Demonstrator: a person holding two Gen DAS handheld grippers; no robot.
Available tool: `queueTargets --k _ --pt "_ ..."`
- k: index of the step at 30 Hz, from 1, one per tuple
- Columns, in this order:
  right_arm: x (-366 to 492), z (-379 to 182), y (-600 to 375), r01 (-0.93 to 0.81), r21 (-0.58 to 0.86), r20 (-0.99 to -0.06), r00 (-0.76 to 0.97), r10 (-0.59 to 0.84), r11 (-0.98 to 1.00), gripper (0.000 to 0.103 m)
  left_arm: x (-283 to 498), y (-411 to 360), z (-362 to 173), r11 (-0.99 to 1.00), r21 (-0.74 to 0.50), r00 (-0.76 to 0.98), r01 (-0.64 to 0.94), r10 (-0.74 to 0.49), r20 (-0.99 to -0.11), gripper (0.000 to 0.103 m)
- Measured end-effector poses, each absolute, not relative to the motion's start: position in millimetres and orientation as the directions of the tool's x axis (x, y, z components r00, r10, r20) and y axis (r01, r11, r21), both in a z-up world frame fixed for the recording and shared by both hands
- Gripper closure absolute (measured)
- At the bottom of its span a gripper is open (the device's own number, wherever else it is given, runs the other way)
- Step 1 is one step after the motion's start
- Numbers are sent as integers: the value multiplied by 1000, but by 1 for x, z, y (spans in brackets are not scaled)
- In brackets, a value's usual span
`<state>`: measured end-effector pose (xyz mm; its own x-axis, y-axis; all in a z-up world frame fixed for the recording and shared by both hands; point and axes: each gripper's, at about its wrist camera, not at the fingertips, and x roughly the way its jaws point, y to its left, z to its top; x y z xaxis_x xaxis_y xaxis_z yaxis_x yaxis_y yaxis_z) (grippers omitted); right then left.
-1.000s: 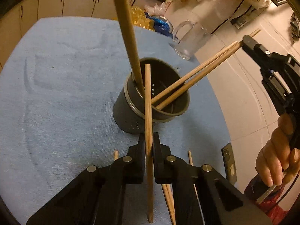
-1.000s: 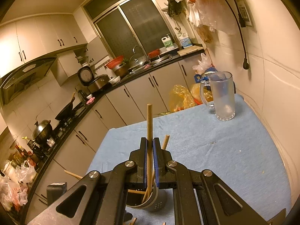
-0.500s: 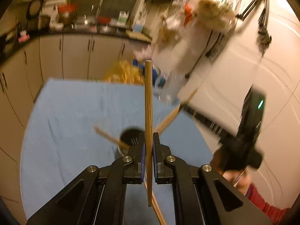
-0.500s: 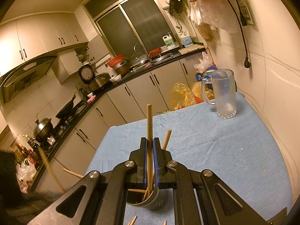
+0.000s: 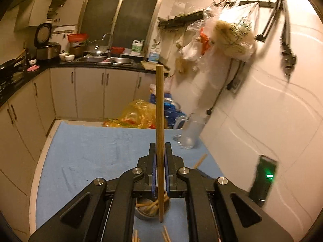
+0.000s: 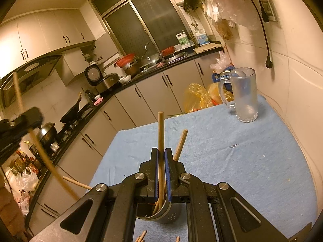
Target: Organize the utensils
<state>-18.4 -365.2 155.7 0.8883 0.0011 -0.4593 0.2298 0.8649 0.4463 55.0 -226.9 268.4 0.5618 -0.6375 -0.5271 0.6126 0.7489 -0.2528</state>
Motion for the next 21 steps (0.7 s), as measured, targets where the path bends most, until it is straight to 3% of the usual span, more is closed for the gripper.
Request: queueTargets --k 13,21 --pt "-12 148 -364 228 444 -473 881 10 866 96 81 -239 206 784 -249 546 569 -587 -599 97" --pt "-13 150 -363 232 433 -466 885 -4 871 96 77 -227 230 761 -289 536 580 -624 -568 97"
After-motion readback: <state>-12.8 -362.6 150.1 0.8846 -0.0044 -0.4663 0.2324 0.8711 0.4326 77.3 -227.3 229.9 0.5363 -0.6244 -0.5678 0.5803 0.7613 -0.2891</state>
